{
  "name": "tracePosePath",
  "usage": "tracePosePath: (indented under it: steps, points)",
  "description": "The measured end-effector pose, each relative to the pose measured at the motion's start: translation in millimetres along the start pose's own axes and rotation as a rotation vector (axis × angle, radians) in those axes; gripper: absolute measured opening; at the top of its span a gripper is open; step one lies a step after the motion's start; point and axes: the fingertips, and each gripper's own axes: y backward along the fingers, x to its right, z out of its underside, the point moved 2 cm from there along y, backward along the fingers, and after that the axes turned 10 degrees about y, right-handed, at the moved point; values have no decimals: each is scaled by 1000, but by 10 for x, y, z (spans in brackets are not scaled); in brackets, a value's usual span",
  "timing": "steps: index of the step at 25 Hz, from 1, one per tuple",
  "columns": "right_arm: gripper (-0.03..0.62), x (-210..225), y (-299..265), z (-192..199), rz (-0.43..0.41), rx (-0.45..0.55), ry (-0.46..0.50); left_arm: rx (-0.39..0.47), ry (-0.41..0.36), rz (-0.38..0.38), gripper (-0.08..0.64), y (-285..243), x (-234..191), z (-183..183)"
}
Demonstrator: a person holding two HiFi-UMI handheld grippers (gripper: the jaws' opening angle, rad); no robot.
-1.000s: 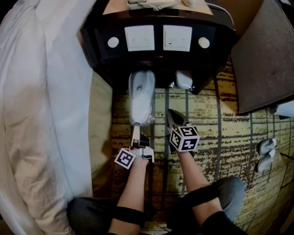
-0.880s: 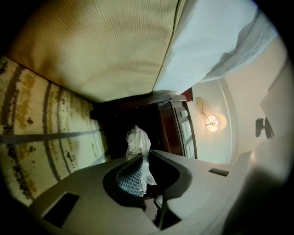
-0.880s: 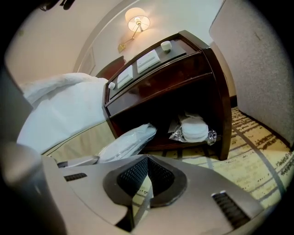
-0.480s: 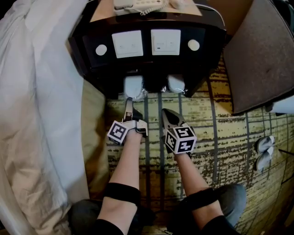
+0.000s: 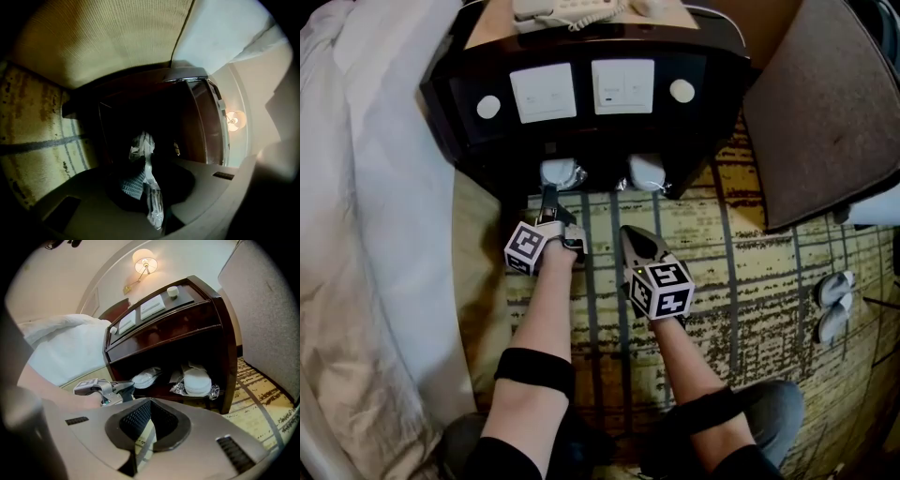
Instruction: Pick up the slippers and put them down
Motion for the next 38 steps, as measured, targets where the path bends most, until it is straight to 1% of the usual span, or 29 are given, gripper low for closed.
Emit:
tracePosePath:
  steps: [2,4,5,7,8,11,14,17,18,19,21,22,23,24,25,26,30,32,35,38]
  points:
    - [2,12,11,11,1,-1,-2,7,1,-73,42,10,-110,-20]
    - [2,25,19,4,3,0,-4,-6,-27,-134,88,22,-182,-22]
    - [2,30,19,-2,4,1,-5,-21,-49,-152,130,21,-192,-12]
    - [2,33,9,-7,3,4,-8,-51,-81,-168,301,19,-188,16]
    - [2,33,3,-4,3,5,-9,-66,-100,-170,337,23,-174,29]
    - [2,34,-9,12,5,7,-16,-97,-168,-181,337,74,-134,43]
    - [2,28,0,19,12,3,-26,-102,-199,-215,337,196,-163,7]
    - [2,-1,87,-76,19,-16,-38,-137,-244,-246,336,388,-66,-1]
    - [2,-15,156,-148,23,-26,-43,-153,-262,-257,329,477,22,9]
    - [2,-36,244,-241,27,-37,-48,-168,-284,-274,296,585,136,16]
    - [2,-101,453,-487,32,-61,-55,-196,-345,-318,197,817,435,24]
    - [2,-142,569,-629,33,-72,-58,-215,-384,-340,161,930,616,40]
    - [2,-186,698,-769,35,-85,-62,-242,-427,-361,97,1043,813,70]
    - [2,-232,838,-905,38,-100,-67,-272,-473,-376,55,1156,1020,112]
    - [2,-277,981,-1043,42,-114,-71,-304,-518,-386,20,1263,1238,158]
    - [2,-319,1119,-1194,44,-127,-73,-336,-559,-389,5,1356,1466,203]
    - [2,-484,1655,-1944,45,-151,-67,-470,-695,-364,5,1716,2462,337]
    - [2,-551,1992,-2368,48,-158,-59,-522,-746,-355,5,1957,2997,390]
    - [2,-636,2489,-3110,52,-154,-43,-565,-795,-335,5,2256,3869,405]
    - [2,-758,2940,-3905,38,-132,1,-569,-839,-307,5,2475,4778,369]
